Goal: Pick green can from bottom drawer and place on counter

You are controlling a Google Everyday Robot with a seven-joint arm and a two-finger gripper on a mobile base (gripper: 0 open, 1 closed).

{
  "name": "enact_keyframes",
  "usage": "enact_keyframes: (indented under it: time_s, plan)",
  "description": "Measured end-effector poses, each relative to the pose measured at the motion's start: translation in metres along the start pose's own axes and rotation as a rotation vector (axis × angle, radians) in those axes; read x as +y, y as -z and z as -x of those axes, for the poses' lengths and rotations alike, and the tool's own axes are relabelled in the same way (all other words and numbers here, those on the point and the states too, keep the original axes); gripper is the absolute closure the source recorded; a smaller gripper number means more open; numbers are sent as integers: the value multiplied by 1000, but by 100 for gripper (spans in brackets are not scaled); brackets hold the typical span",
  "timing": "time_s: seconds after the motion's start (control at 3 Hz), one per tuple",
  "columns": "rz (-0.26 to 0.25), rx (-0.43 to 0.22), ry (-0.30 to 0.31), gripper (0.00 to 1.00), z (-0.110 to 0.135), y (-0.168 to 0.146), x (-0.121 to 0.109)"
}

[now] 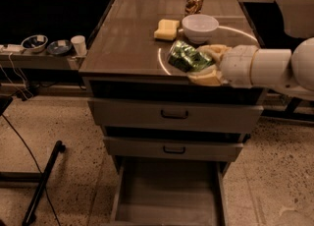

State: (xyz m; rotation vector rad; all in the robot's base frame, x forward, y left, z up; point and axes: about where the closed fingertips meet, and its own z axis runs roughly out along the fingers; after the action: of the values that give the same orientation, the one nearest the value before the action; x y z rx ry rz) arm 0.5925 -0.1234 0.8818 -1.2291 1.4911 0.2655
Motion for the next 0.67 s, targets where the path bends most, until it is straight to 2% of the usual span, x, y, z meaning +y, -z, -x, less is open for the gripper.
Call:
enact_keyframes:
  time_s: [0.33,0.67]
  plan:
    - [-56,88,-62,100,0,-6,-53]
    - [-68,193,-129,100,-13,-12,-90]
